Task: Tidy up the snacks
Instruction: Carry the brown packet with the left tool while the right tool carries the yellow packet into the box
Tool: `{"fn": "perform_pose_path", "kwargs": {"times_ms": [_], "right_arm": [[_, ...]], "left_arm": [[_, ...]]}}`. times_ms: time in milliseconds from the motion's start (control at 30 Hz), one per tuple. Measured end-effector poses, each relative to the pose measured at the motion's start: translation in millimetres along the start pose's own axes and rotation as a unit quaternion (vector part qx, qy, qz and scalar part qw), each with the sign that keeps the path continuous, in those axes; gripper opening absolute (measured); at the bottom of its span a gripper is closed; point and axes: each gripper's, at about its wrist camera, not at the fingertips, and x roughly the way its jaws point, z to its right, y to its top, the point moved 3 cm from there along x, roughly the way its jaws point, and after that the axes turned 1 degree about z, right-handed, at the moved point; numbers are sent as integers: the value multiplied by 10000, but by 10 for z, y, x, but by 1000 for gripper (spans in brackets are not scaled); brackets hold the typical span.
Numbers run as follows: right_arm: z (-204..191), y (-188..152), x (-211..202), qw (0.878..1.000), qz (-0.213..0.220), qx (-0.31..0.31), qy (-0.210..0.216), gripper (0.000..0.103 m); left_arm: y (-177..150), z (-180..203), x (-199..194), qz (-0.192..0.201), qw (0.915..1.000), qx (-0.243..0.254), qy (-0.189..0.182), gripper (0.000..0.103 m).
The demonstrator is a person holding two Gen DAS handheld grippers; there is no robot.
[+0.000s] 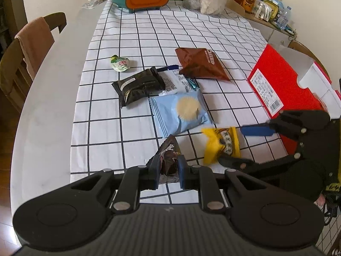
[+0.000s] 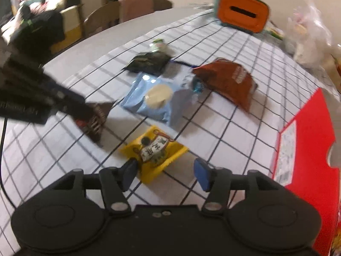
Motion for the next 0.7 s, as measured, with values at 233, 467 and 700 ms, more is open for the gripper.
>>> {"fn": "perform_pose_path", "kwargs": {"times_ms": [233, 467, 700], "right_arm": [[-95, 93, 112, 9995, 48, -296, -2, 57], [-37, 108, 148, 9994, -27, 68, 345, 57], [-43, 81, 111, 9990, 28, 209, 396, 50]], "left_arm": [[18, -8, 37, -9, 10000, 8, -33, 17], [42, -54, 165, -192, 9998, -75, -77, 39], [16, -105, 274, -250, 9994, -185, -131, 44]]}}
